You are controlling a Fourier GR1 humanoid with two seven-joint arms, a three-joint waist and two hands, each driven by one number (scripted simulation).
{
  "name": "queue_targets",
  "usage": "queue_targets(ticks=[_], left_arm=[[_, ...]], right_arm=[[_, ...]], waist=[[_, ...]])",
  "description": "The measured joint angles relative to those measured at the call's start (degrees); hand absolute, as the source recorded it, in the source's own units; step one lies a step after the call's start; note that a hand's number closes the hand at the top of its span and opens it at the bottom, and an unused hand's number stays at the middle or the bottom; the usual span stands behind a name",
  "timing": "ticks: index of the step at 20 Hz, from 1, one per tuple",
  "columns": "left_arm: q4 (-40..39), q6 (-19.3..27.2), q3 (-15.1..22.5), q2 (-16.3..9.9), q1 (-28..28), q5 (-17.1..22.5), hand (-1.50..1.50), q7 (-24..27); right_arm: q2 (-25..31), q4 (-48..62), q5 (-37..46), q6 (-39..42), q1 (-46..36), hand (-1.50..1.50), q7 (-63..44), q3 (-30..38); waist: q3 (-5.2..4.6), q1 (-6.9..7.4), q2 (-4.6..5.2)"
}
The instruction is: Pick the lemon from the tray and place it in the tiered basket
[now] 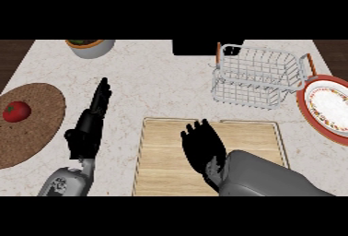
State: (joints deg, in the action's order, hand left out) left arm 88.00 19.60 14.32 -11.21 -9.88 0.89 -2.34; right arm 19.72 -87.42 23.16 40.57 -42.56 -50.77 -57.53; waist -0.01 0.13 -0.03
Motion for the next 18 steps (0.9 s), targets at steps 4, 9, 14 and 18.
queue_targets(ticks=[4, 9, 14, 18], left_arm=[[0.28, -0.61, -0.51, 0.75, 1.02, -0.83, 0.00, 0.60], [1.01, -1.56, -1.47, 1.32, 0.87, -1.79, 0.00, -0.32], [-0.01, -2.10, -2.52, 2.34, 0.41, -2.70, 0.00, -0.12], [0.44, -2.61, -2.59, 2.93, 1.31, -3.53, 0.00, 0.39]], right_arm=[[-0.54, -0.49, 3.51, 2.14, 2.46, -1.50, 1.94, 2.91], [-1.90, 0.79, 9.48, 2.68, 6.33, -1.50, 4.14, 4.90], [-2.49, 1.82, 15.54, 0.10, 10.30, 1.50, 7.57, 5.86], [-3.68, 2.90, 21.01, -3.01, 11.28, 1.50, 10.42, 6.11]], waist=[[0.00, -0.04, -0.02], [0.00, -0.01, 0.00], [0.01, -0.01, 0.03], [-0.02, 0.04, -0.07]])
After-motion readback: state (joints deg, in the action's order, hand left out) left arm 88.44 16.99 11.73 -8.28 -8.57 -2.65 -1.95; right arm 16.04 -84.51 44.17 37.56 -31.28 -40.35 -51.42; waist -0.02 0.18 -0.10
